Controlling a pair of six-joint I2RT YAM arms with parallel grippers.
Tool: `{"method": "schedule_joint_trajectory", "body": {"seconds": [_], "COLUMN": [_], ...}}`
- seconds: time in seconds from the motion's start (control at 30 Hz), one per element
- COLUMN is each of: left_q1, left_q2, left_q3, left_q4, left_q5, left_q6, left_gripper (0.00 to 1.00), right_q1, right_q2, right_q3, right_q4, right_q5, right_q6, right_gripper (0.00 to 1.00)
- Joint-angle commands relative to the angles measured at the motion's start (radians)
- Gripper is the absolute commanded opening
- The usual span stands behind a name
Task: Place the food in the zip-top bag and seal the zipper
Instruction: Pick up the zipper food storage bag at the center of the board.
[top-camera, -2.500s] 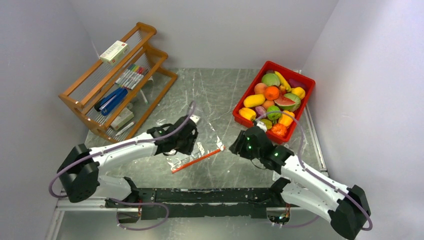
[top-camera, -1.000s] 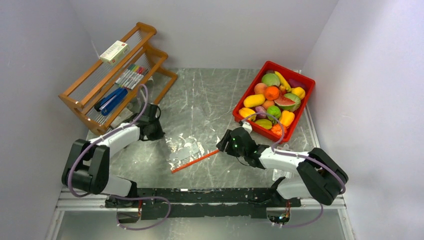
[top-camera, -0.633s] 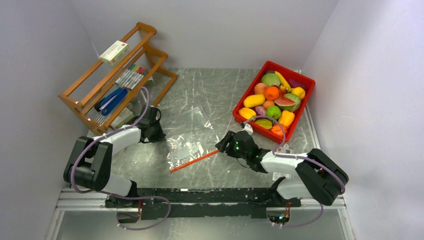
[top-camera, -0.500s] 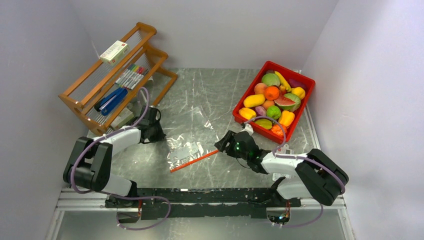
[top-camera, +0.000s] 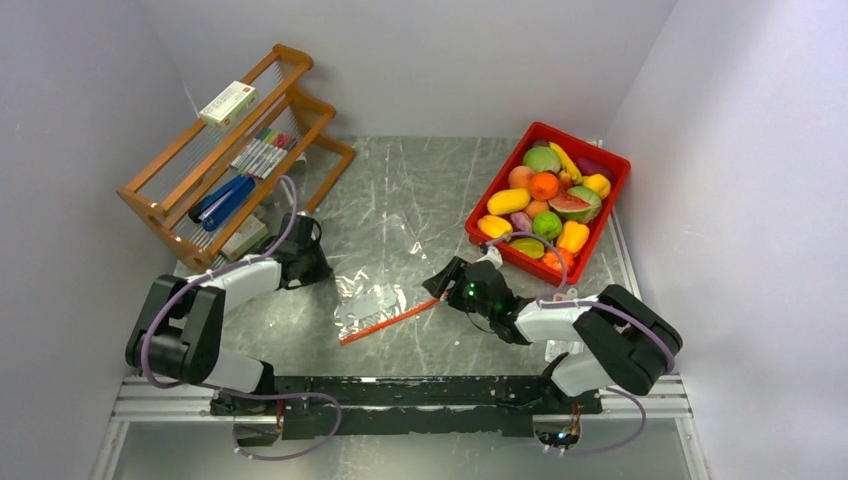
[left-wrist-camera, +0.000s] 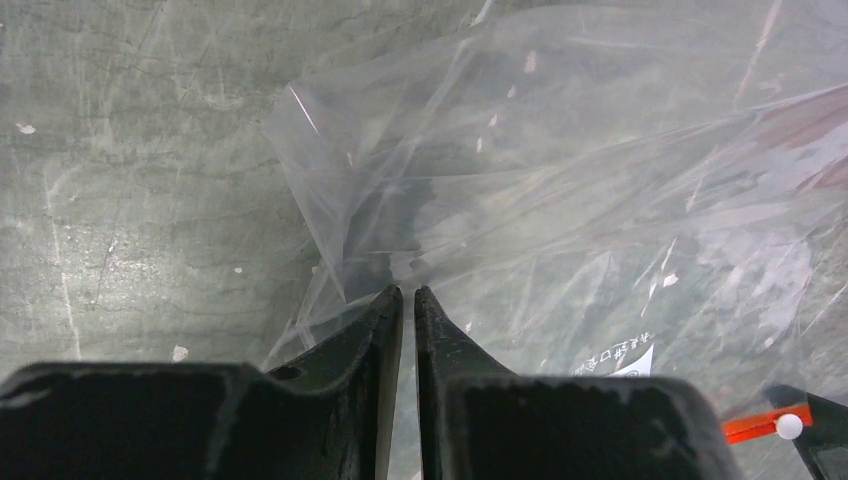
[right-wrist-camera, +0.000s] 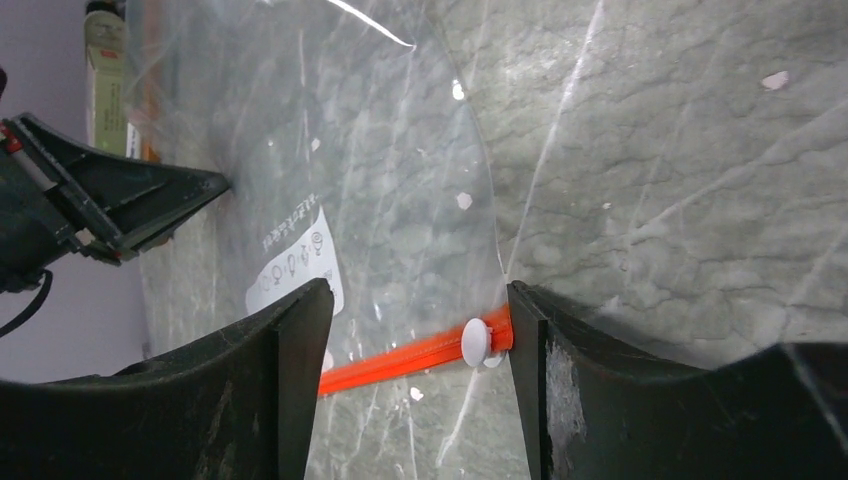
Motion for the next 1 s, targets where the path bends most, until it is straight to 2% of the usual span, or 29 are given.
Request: {"method": "schedule_joint_trajectory", "body": {"seconds": [0.0,0.07,0.2,0.27,0.4,0.47,0.53,0.6,0.67,0.73,0.8,0.9,0.97], "left_q1": [0.007,0.007,0.007,0.007,0.006,0.006,0.006,0.005,0.000,-0.024,-0.065,-0.132,-0.162], "left_q2": [0.016,0.012,-0.012,-0.037,-0.116,-0.156,-0.181,-0.196,-0.222,-0.266,-0.333,-0.427,-0.455], "left_q3": [-0.037,-0.037,-0.039,-0.037,0.013,0.052,0.106,0.162,0.198,0.223,0.230,0.224,0.212], "left_q4": [-0.042,-0.041,-0.039,-0.037,-0.072,-0.099,-0.132,-0.173,-0.180,-0.180,-0.181,-0.183,-0.186], "left_q5": [0.020,0.023,0.034,0.054,0.089,0.111,0.151,0.213,0.363,0.459,0.490,0.590,0.611], "left_q6": [0.002,0.001,-0.007,-0.009,0.017,0.055,0.109,0.177,0.267,0.409,0.520,0.689,0.750], "left_gripper": [0.13,0.13,0.15,0.19,0.30,0.37,0.41,0.41,0.43,0.43,0.45,0.52,0.58], "right_q1": [0.009,0.010,0.010,0.009,0.007,0.004,0.000,-0.010,-0.024,-0.039,-0.048,-0.067,-0.081], "right_q2": [-0.029,-0.048,-0.043,-0.030,-0.043,-0.067,-0.088,-0.101,-0.105,-0.108,-0.119,-0.131,-0.133], "right_q3": [-0.006,-0.002,0.035,0.060,0.131,0.180,0.215,0.248,0.288,0.326,0.355,0.381,0.395], "right_q4": [0.044,0.019,-0.054,-0.080,-0.151,-0.222,-0.276,-0.312,-0.355,-0.385,-0.395,-0.396,-0.387], "right_q5": [-0.048,-0.043,-0.032,-0.049,-0.060,-0.045,-0.050,-0.068,-0.106,-0.143,-0.179,-0.248,-0.299], "right_q6": [0.003,0.008,0.011,0.002,-0.063,-0.097,-0.117,-0.126,-0.128,-0.123,-0.109,-0.060,-0.014], "right_gripper": [0.63,0.60,0.47,0.37,0.08,0.00,0.00,0.00,0.00,0.00,0.00,0.00,0.00]}}
